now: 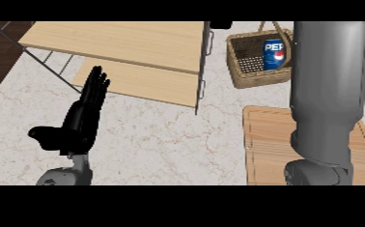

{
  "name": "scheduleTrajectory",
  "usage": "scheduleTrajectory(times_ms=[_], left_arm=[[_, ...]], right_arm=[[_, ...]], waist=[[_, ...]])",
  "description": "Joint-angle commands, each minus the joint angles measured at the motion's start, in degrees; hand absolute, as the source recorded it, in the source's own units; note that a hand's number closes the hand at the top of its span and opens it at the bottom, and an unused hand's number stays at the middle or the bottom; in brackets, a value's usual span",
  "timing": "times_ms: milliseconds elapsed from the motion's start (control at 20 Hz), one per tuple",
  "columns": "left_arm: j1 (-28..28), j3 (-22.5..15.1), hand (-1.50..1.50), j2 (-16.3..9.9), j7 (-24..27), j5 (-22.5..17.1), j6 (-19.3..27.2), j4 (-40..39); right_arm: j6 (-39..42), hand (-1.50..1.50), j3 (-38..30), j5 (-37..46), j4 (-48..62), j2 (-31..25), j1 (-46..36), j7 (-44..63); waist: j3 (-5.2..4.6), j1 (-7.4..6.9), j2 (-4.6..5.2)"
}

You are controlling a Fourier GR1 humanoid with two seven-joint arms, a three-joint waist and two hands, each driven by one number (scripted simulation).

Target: Pick the can from the cutting board and place it in the basket

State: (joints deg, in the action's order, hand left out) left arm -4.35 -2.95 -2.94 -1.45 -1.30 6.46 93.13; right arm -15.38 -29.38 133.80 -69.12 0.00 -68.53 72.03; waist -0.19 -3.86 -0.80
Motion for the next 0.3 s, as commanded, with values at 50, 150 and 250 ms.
scheduleTrajectory(times_ms=[50,150,250], left_arm=[[-0.4,-1.4,0.0,0.9,-0.6,1.1,0.6,-0.5],[-1.3,-0.1,0.0,0.3,-0.8,0.1,0.2,-0.4],[-1.4,-0.2,0.0,-0.1,-1.0,0.2,-0.1,0.0]], right_arm=[[8.6,-1.5,8.2,-0.9,-5.6,0.0,-0.9,13.2],[8.0,-1.5,10.7,-2.9,-9.4,0.0,0.5,13.2],[10.8,-1.5,14.4,-4.0,-11.5,0.0,0.2,13.2]], waist=[[0.01,-0.45,-0.19],[0.05,-0.6,-0.18],[0.03,-0.99,-0.11]])
